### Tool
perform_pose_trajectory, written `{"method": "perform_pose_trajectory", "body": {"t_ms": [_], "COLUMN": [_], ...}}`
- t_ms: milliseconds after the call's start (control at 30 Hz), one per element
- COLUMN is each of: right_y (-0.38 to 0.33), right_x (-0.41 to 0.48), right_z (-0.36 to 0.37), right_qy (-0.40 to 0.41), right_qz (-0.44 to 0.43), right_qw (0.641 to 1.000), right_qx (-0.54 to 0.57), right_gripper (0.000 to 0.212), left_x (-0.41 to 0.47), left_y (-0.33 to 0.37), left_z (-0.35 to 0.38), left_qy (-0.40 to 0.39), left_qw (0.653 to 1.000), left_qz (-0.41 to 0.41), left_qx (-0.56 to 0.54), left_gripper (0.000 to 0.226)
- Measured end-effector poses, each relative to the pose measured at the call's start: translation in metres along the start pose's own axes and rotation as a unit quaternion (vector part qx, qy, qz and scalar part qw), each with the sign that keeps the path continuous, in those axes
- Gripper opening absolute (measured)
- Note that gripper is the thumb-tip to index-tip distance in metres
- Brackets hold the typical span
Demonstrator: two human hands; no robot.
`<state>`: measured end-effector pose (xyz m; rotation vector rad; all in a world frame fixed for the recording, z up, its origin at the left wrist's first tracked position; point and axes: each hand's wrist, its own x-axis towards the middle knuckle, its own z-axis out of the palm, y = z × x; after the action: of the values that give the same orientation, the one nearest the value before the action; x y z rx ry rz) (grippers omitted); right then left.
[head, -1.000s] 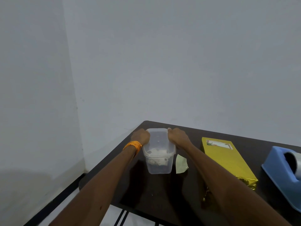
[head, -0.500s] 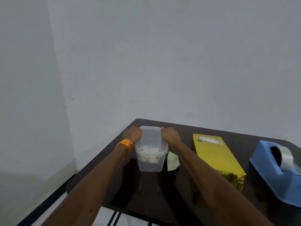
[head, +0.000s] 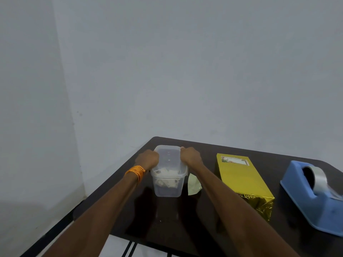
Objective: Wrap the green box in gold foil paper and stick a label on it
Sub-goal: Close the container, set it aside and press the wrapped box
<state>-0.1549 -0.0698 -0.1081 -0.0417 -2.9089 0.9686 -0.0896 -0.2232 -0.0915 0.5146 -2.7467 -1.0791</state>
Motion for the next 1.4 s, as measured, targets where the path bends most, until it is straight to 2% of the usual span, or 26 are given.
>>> {"method": "perform_pose_trajectory", "body": {"t_ms": [167,300,567,700,900,1067,1233,1333,1400], "right_y": [0.001,0.001,0.008,0.016,0.015,0.013,0.018,0.015,0.013], "right_x": [0.002,-0.006,-0.041,-0.045,-0.04,-0.05,-0.063,-0.071,-0.081], "right_z": [0.001,-0.002,-0.017,-0.011,-0.002,-0.002,-0.01,-0.007,-0.009], "right_qy": [0.016,0.027,-0.044,-0.02,0.015,0.025,0.002,0.014,0.018], "right_qz": [0.007,0.034,0.068,0.058,0.071,0.067,0.057,0.028,0.003], "right_qw": [1.0,0.995,0.991,0.992,0.984,0.98,0.968,0.961,0.957], "right_qx": [0.011,0.09,0.106,0.111,0.161,0.185,0.246,0.275,0.288], "right_gripper": [0.042,0.048,0.046,0.045,0.045,0.043,0.046,0.05,0.047], "left_x": [0.012,0.006,0.002,0.0,0.001,-0.013,-0.042,-0.048,-0.054], "left_y": [-0.008,-0.005,0.001,0.001,-0.007,-0.02,-0.033,-0.048,-0.055], "left_z": [0.004,0.002,0.003,0.006,0.003,-0.001,-0.011,-0.015,-0.018], "left_qy": [-0.016,-0.01,0.008,0.003,-0.007,-0.049,-0.09,-0.096,-0.106], "left_qw": [0.998,0.997,0.998,0.998,0.991,0.963,0.954,0.95,0.939], "left_qz": [0.004,-0.005,-0.011,-0.013,-0.007,0.019,0.119,0.143,0.159], "left_qx": [-0.052,-0.073,-0.056,-0.06,-0.136,-0.264,-0.259,-0.262,-0.284], "left_gripper": [0.04,0.042,0.042,0.041,0.046,0.048,0.058,0.077,0.079]}}
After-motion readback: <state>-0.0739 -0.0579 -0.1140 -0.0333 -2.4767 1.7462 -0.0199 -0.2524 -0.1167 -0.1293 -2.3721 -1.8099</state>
